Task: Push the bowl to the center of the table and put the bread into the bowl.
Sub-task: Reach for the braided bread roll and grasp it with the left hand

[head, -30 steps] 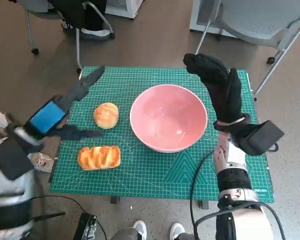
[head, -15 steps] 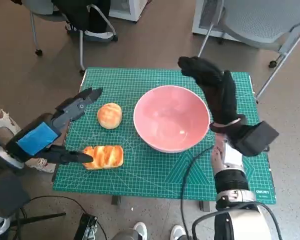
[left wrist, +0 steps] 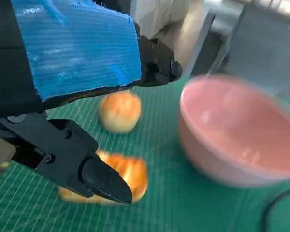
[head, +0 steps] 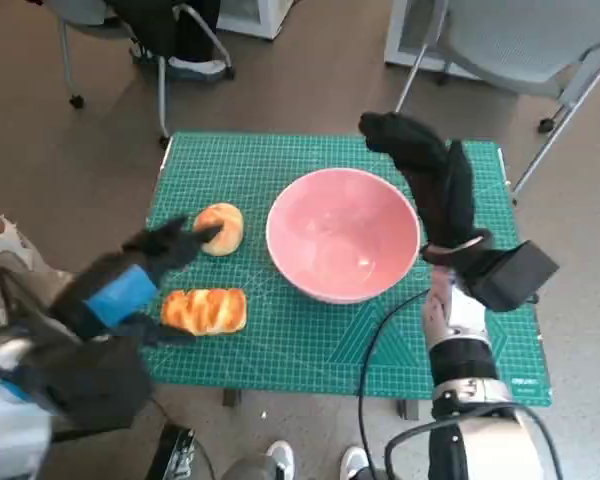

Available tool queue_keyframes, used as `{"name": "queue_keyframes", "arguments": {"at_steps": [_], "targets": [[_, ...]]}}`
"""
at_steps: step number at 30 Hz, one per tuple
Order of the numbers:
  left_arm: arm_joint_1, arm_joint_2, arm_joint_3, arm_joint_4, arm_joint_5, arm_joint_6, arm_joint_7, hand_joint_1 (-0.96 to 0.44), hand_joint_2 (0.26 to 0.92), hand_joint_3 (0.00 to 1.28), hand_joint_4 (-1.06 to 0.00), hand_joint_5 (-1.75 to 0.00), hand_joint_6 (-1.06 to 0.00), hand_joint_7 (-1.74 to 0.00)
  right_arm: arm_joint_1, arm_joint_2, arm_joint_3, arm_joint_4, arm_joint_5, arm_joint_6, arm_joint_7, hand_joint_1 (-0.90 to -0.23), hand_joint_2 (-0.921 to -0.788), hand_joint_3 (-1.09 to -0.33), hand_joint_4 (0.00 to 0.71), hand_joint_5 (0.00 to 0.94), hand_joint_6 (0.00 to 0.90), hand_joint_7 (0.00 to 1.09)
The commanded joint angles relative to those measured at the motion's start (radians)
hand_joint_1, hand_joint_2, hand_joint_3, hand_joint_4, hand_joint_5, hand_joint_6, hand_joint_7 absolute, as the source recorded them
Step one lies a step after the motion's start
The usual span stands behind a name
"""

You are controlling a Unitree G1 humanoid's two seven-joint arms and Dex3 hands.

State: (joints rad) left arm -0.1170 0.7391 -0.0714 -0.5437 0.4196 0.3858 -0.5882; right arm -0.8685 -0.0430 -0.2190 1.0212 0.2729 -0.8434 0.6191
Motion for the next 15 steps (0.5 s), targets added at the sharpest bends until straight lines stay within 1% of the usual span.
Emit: {"name": "queue_keyframes", "arguments": {"at_steps": [1,6,15], "targets": [[-0.039,-0.005,-0.067,0.047,0.082,0.015,0.007,-0.27,0.674,0.0,-0.22,-0.02,-0.34,-0.03,0.024,-0.002,-0.001,0.013,0.003,0.013,0.007,-0.675,-0.921,-0.801,0.176,0.001,0.232,0.13],[-0.058,-0.019,-0.107,0.064,0.133,0.049,-0.005,-0.27,0.675,0.0,-0.23,-0.02,-0.35,-0.02,0.025,-0.005,-0.003,0.008,0.008,0.017,0.013,-0.675,-0.921,-0.801,0.176,0.001,0.23,0.13],[-0.056,-0.044,-0.126,0.101,0.166,0.041,0.013,-0.26,0.677,0.0,-0.25,-0.01,-0.36,-0.01,0.026,-0.012,-0.008,0.008,0.012,0.016,0.023,-0.676,-0.921,-0.802,0.173,0.0,0.225,0.14]]}}
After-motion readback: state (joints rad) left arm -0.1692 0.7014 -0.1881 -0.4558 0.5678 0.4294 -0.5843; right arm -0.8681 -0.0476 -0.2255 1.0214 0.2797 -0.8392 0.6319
